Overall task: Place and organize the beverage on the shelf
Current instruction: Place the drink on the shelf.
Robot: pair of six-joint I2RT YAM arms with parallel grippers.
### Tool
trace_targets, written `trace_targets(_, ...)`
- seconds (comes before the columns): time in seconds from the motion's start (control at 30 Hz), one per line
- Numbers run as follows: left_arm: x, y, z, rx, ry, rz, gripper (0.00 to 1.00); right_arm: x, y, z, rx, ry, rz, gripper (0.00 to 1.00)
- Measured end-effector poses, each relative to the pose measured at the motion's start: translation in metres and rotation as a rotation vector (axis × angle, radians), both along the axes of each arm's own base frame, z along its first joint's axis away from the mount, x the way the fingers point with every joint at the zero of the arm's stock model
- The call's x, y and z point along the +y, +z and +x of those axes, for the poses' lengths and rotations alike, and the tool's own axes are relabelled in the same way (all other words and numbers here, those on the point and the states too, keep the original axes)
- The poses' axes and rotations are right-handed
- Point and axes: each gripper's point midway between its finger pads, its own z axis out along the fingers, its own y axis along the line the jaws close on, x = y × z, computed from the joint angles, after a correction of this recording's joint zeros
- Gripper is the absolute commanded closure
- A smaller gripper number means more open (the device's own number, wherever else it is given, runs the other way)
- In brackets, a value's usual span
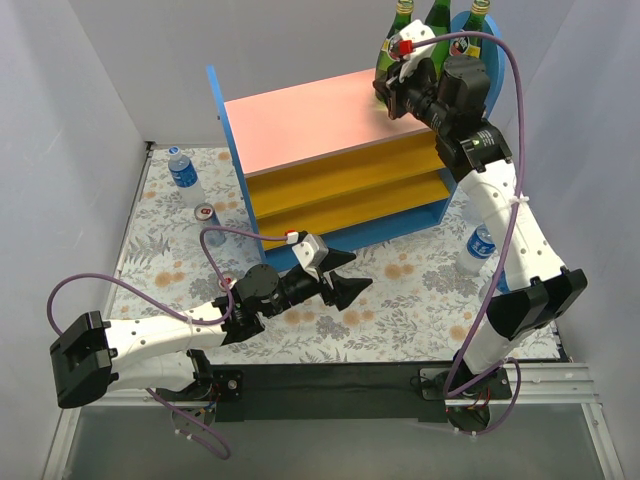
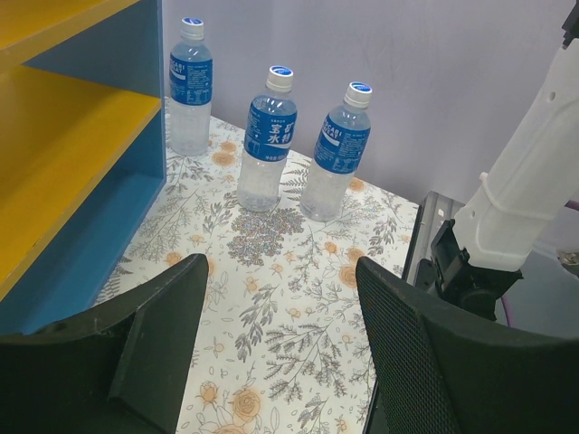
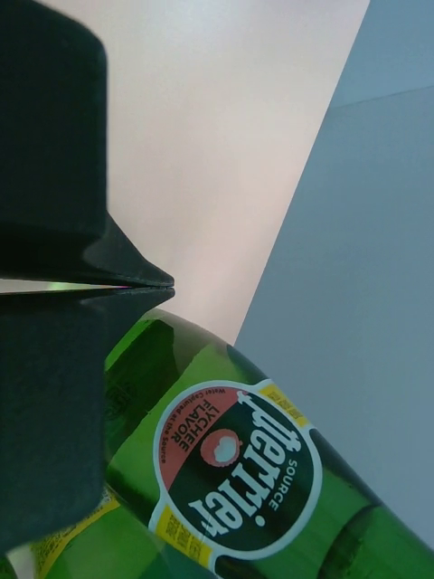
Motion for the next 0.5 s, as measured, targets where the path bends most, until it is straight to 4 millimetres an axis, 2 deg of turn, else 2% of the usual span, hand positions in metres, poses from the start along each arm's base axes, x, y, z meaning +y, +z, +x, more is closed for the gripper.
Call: trace_targets(0.5,-0.0005,0.0019,0.0002,0.0,0.0,0.0,0.35,-0.0076,-0.0011,0.0077,0.022,0.0,0.024,0.99)
